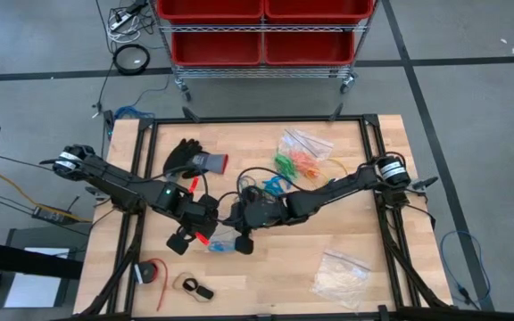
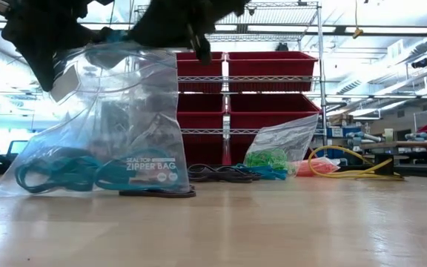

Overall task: Sort rubber bands
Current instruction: Put the blue rubber band into the transparent zip bag

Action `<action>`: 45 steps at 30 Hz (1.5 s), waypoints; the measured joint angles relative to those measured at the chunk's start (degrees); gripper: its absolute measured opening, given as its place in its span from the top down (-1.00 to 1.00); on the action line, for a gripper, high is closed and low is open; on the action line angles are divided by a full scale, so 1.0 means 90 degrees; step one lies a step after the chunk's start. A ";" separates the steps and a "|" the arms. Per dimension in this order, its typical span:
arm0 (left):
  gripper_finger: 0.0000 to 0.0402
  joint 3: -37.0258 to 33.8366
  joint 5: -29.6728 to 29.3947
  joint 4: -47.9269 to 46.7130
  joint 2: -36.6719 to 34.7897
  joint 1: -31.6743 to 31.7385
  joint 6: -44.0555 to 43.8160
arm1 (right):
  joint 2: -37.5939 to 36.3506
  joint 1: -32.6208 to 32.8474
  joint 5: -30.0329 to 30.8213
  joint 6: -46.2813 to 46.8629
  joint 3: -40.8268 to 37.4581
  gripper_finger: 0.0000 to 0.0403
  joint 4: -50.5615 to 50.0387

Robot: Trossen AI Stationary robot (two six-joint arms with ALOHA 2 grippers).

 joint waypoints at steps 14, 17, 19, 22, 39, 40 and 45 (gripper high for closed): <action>1.00 0.0000 -0.0337 0.0019 0.0001 0.0000 0.0046 | 0.0072 -0.0044 -0.0859 0.0326 0.0304 1.00 -0.1375; 1.00 0.0001 -0.0397 0.0135 0.0002 0.0000 0.0148 | 0.0072 -0.0044 -0.0833 0.0338 0.0304 1.00 -0.1422; 1.00 0.0064 -0.0501 0.0142 0.0005 0.0000 0.0183 | 0.0072 -0.0046 -0.0831 0.0338 0.0304 1.00 -0.1427; 1.00 0.0210 -0.0617 0.0156 0.0005 0.0000 0.0318 | 0.0072 -0.0054 -0.0814 0.0333 0.0304 1.00 -0.1444; 1.00 0.0350 -0.0716 -0.0007 0.0005 0.0000 0.0454 | -0.0187 0.0216 0.0292 0.0015 0.0295 0.19 -0.1624; 1.00 0.0350 -0.0716 -0.0009 0.0005 0.0000 0.0450 | -0.0280 0.0273 0.0483 -0.0006 0.0295 0.17 -0.1725; 1.00 0.0350 -0.0715 -0.0017 0.0003 0.0000 0.0435 | -0.0756 0.0608 0.1597 0.0045 0.0295 0.18 -0.2661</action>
